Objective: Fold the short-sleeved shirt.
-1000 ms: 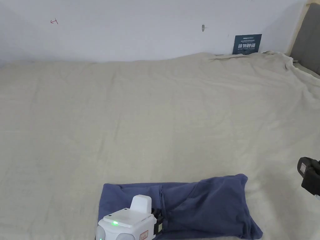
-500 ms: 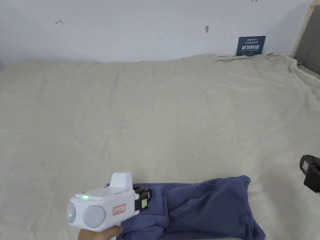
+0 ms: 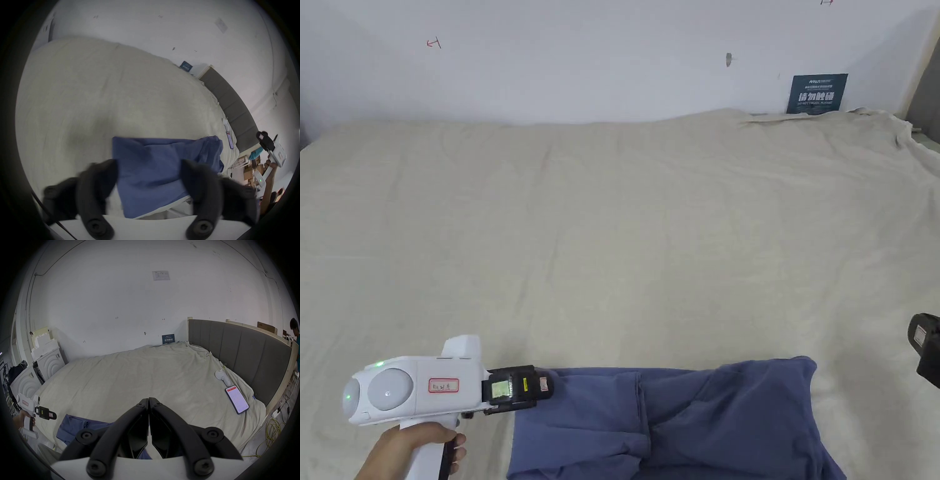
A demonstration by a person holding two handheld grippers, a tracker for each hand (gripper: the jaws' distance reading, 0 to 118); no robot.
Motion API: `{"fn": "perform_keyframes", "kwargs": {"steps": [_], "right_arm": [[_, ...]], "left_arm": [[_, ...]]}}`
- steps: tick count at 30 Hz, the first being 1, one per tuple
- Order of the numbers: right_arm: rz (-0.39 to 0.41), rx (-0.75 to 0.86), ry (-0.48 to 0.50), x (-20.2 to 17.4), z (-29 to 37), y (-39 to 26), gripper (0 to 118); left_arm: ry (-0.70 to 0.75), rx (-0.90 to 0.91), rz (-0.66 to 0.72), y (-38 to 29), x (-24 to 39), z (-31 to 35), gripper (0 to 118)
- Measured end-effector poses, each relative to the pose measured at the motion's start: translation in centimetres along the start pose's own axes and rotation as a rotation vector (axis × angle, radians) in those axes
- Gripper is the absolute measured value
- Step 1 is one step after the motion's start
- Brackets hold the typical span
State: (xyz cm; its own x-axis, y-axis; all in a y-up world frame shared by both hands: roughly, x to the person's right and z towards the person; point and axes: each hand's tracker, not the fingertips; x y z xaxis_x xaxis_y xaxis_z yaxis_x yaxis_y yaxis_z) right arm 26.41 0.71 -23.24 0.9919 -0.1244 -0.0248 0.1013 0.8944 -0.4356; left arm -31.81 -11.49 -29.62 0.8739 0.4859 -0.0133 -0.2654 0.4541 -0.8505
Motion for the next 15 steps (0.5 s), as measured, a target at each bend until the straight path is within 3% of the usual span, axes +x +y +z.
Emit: {"fn": "perform_keyframes", "kwargs": {"steps": [7, 15], "right_arm": [[0.006, -0.016, 0.000, -0.4, -0.4, -0.2, 0], [0.005, -0.028, -0.003, -0.2, -0.7, -0.4, 0]], "left_arm": [[-0.069, -0.058, 0.120, -1.5, -3.2, -2.7, 107], [-0.068, -0.080, 0.051, -2.1, -2.2, -4.3, 98]]}}
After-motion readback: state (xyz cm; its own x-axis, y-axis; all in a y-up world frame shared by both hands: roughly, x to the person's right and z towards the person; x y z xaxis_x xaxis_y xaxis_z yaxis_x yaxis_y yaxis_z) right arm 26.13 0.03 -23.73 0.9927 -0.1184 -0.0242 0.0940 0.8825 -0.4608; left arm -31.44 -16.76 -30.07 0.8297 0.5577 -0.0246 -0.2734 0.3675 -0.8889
